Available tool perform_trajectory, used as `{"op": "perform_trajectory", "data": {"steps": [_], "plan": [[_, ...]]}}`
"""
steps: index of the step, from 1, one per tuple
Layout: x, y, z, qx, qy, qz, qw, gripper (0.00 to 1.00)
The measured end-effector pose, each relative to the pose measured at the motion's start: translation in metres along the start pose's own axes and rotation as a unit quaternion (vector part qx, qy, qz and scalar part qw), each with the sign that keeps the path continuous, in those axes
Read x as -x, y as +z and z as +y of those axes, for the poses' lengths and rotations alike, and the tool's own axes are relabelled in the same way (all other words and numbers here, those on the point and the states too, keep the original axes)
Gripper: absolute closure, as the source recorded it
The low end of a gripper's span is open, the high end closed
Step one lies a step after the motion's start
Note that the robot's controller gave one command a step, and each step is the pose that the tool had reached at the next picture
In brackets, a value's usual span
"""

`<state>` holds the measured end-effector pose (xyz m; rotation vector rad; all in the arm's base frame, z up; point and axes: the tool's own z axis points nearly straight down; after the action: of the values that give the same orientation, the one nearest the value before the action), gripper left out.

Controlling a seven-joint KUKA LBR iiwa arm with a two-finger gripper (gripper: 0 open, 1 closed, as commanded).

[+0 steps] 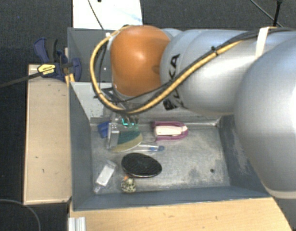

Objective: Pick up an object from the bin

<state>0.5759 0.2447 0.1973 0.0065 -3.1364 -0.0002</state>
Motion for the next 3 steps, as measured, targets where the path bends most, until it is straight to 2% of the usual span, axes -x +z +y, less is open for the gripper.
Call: {"op": "perform_trajectory", "data": {"steps": [1, 2, 3], "plan": [[-0.035, 0.128, -0.079, 0.002, -0.016, -0.0055, 0.9998, 0.0], [-0.094, 0.096, -0.111, 0.0, 0.014, -0.0019, 0.9999, 0.0], [-0.082, 0.094, -0.119, 0.001, 0.15, -0.0049, 0.9887, 0.0]]}}
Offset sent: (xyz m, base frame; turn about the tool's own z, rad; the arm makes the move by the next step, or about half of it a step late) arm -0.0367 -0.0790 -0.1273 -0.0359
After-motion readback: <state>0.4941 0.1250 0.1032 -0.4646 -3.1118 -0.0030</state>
